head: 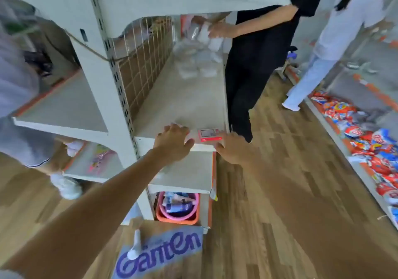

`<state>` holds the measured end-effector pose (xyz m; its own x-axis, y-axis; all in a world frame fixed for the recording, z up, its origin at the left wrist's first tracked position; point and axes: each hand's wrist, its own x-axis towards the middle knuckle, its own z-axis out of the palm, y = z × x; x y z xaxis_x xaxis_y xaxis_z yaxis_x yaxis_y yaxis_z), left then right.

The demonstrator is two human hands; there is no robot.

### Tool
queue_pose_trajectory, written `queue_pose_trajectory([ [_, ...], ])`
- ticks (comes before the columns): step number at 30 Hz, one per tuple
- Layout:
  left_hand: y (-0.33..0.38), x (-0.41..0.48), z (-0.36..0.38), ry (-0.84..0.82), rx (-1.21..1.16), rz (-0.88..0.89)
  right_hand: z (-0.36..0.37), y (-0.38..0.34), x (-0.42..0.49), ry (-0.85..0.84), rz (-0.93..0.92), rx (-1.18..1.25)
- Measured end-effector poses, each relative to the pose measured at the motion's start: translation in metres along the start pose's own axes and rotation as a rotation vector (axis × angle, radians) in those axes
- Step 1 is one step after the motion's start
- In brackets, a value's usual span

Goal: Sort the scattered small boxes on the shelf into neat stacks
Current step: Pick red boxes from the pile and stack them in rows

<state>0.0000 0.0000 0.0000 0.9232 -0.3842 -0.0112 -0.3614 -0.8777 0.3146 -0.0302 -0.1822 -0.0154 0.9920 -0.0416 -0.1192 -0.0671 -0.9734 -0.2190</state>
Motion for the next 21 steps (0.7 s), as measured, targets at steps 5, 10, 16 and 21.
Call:
queue_pose_trajectory([
  [5, -0.026, 0.021, 0.004, -0.023, 0.033, -0.057, 0.012, -0.016, 0.029, -0.054, 0.029, -0.023],
  [10, -0.035, 0.040, 0.015, -0.009, 0.046, -0.116, 0.015, -0.023, 0.045, 0.018, 0.024, -0.099],
  [16, -0.032, 0.058, 0.020, -0.017, 0.038, -0.214, 0.015, -0.023, 0.054, 0.032, -0.024, -0.192],
  [21, -0.030, 0.065, 0.019, -0.109, 0.025, -0.142, 0.017, -0.025, 0.054, 0.040, -0.041, -0.245],
])
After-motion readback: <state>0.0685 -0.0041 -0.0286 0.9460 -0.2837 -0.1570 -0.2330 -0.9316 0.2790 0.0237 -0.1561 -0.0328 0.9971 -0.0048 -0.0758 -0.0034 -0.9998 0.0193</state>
